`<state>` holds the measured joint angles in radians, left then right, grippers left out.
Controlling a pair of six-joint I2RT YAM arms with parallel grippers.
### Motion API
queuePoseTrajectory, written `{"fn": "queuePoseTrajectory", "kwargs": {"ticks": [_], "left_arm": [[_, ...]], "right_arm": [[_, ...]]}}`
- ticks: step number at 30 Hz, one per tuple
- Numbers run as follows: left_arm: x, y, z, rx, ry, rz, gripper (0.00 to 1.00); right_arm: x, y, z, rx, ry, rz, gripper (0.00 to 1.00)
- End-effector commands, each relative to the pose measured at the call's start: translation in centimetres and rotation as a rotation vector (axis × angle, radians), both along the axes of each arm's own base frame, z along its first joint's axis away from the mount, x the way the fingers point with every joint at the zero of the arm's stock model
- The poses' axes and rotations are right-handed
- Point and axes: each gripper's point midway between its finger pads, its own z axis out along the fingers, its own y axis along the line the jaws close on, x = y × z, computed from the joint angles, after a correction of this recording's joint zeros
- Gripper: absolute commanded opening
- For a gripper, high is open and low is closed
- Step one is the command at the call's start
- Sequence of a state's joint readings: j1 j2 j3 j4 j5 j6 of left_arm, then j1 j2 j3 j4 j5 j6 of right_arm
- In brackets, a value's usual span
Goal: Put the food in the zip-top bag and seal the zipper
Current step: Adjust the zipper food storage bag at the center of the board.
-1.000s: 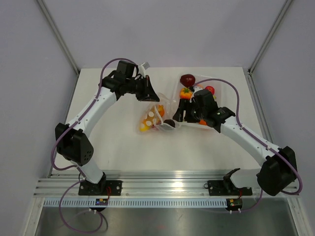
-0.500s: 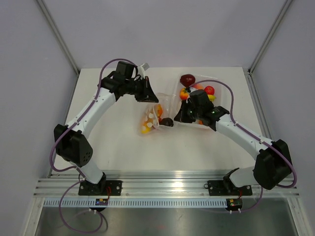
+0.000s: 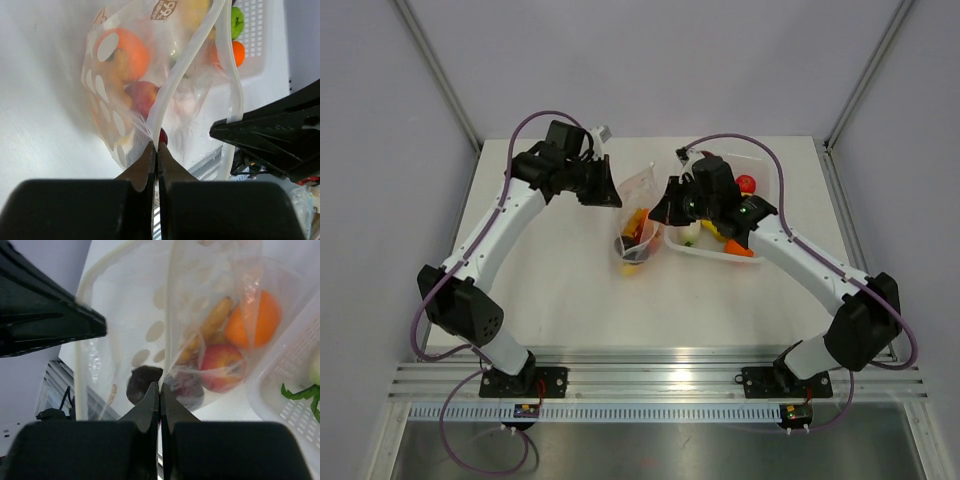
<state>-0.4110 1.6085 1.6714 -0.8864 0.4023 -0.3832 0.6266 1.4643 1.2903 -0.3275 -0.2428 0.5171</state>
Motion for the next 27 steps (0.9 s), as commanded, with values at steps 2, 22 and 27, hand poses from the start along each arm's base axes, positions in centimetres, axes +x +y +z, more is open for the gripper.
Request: {"fn": "queuePoseTrajectory", "kwargs": {"ticks": [2,22,27], "left_arm": [[0.4,1.9,-0.2,0.080,-0.053,0.034,0.00],[1.0,1.0,-4.1,0.044,0.005,0.058,0.00],[1.1,2.0,-1.1,0.066,-0.061,0.090,0.00]], "right_arm": [[1.2,-0.4,-5.3,-0.132,0.075,-0.031,0.00],[1.5,0.8,-7.3,-0.133,0.112,0.018,0.00],[1.4,1.1,-4.4,-0.084,0.061,0.023,0.00]]}}
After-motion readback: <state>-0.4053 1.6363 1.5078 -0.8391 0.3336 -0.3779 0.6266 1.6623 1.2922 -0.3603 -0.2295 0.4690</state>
